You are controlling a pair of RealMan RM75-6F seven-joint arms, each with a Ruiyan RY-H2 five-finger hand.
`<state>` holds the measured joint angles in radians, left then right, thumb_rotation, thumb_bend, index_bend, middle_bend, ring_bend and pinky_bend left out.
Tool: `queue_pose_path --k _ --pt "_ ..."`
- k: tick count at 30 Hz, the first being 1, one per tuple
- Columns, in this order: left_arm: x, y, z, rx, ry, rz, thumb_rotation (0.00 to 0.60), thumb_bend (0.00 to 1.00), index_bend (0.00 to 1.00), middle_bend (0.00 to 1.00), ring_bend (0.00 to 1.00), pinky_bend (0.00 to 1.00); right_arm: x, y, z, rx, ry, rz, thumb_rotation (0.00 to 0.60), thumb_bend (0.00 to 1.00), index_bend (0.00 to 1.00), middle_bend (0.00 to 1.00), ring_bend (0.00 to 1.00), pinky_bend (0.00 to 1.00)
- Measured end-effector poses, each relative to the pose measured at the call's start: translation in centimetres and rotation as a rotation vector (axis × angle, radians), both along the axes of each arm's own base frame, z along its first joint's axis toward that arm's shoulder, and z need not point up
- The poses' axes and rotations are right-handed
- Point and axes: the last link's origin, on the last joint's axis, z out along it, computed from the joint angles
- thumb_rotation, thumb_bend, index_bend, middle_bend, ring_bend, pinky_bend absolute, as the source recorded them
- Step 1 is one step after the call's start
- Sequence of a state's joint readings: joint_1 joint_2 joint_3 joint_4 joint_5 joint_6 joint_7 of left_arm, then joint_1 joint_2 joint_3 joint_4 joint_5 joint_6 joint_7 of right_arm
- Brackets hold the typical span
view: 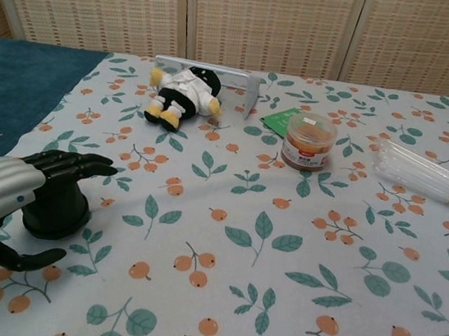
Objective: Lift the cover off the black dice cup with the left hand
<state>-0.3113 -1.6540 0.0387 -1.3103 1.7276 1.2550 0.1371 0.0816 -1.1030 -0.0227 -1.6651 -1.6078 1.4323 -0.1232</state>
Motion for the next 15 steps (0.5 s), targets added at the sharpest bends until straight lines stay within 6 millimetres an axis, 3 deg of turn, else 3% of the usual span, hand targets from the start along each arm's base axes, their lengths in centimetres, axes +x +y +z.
queue_pose_path --k 15 --pt "-1.7 0.9 -2.2 -0.008 0.146 0.033 0.600 0.32 0.00 0.00 0.00 0.10 -0.1 -0.1 0.0 0.007 0.005 -0.005 0.600 0.25 0.00 0.00 0.00 0.00"
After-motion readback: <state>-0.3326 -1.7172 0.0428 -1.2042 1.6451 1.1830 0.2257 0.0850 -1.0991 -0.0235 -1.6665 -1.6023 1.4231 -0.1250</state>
